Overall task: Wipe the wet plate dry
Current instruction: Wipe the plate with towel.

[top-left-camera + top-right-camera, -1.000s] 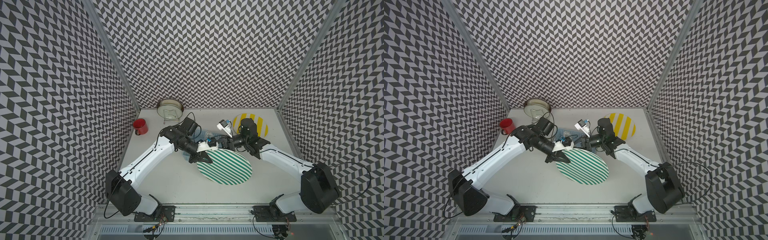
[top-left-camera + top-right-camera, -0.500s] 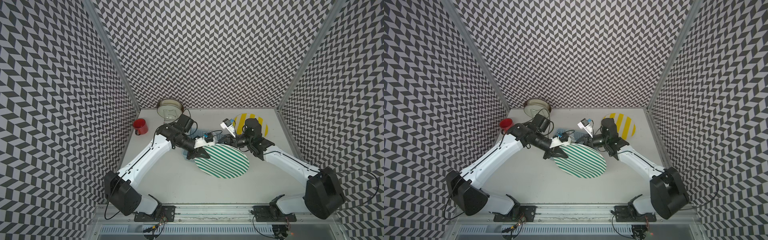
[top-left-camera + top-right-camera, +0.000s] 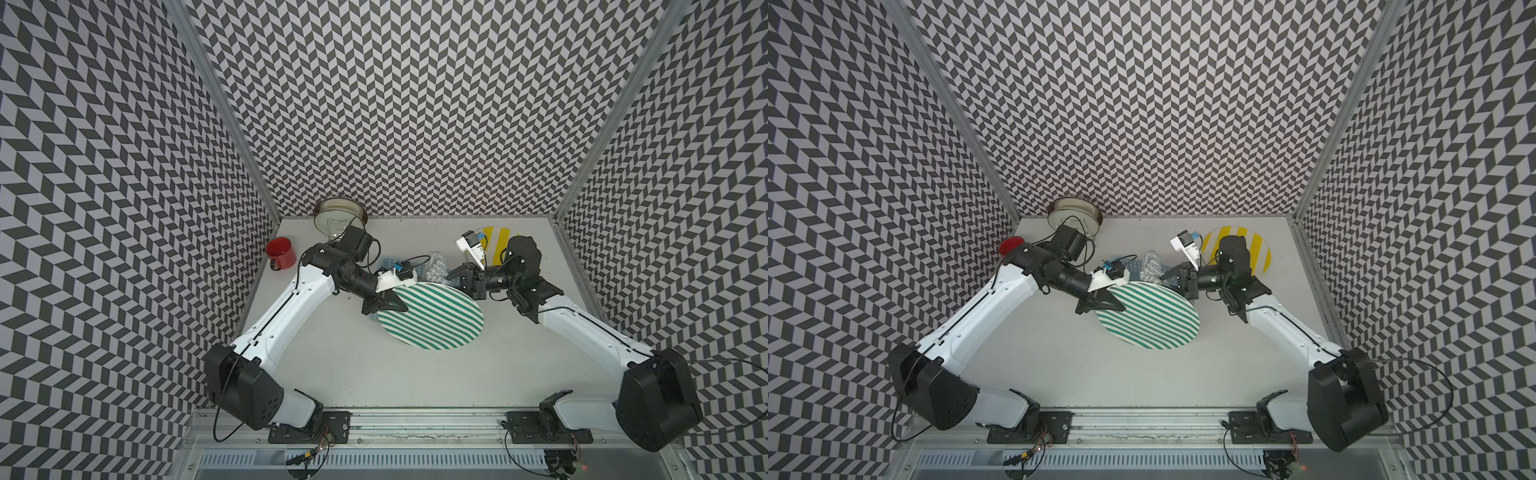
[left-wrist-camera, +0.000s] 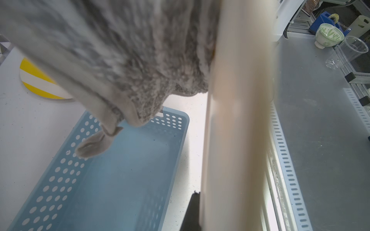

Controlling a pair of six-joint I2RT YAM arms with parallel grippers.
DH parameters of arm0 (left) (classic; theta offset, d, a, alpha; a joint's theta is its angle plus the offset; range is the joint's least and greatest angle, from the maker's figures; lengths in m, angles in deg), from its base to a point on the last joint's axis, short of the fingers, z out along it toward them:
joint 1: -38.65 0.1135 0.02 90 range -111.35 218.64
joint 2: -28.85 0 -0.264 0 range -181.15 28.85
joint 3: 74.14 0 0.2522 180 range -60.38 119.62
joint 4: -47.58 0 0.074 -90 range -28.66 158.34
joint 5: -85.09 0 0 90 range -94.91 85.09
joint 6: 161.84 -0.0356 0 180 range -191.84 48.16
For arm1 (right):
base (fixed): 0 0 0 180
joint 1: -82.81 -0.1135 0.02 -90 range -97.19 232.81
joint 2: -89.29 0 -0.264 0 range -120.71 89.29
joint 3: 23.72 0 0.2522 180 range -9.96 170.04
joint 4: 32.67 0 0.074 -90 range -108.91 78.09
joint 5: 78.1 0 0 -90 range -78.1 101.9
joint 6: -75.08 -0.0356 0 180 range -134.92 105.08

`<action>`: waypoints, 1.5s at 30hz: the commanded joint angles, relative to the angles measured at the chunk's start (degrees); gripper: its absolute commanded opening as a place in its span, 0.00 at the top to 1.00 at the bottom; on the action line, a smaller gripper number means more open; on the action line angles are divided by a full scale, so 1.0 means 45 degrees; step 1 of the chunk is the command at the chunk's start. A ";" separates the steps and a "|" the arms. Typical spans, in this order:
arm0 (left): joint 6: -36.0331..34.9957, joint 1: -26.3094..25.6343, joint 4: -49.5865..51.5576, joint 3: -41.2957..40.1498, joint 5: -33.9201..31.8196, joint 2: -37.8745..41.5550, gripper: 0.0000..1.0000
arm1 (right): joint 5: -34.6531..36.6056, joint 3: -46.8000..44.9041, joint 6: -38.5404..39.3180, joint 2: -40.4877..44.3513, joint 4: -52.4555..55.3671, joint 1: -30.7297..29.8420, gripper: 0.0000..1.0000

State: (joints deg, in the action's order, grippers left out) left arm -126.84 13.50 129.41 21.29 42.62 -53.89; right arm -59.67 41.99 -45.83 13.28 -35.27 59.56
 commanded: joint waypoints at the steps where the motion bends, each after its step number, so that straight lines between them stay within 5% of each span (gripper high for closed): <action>1: 0.0299 0.0538 -0.0197 0.0682 -0.0018 0.0372 1.00 | -0.0352 -0.0203 -0.0183 0.0562 -0.0720 0.0055 1.00; 25: -0.0197 0.3451 0.0573 0.1935 0.1978 -0.0185 1.00 | -0.0187 -0.0857 -0.0429 0.0810 -0.1281 0.0341 1.00; 35: 0.1769 0.4320 -0.1011 0.1826 0.2666 -0.0262 1.00 | 0.0022 -0.0952 -0.0365 0.0907 -0.1210 0.0360 1.00; 45: 0.5352 0.4475 -0.3590 0.0896 0.3927 -0.0271 1.00 | 0.0540 -0.1245 -0.0702 0.0963 -0.1687 0.0341 1.00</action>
State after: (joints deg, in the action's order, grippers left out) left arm -112.04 31.84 126.72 26.58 62.66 -54.31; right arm -52.35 36.68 -47.73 14.70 -38.57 62.80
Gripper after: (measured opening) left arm 0.076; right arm 0.066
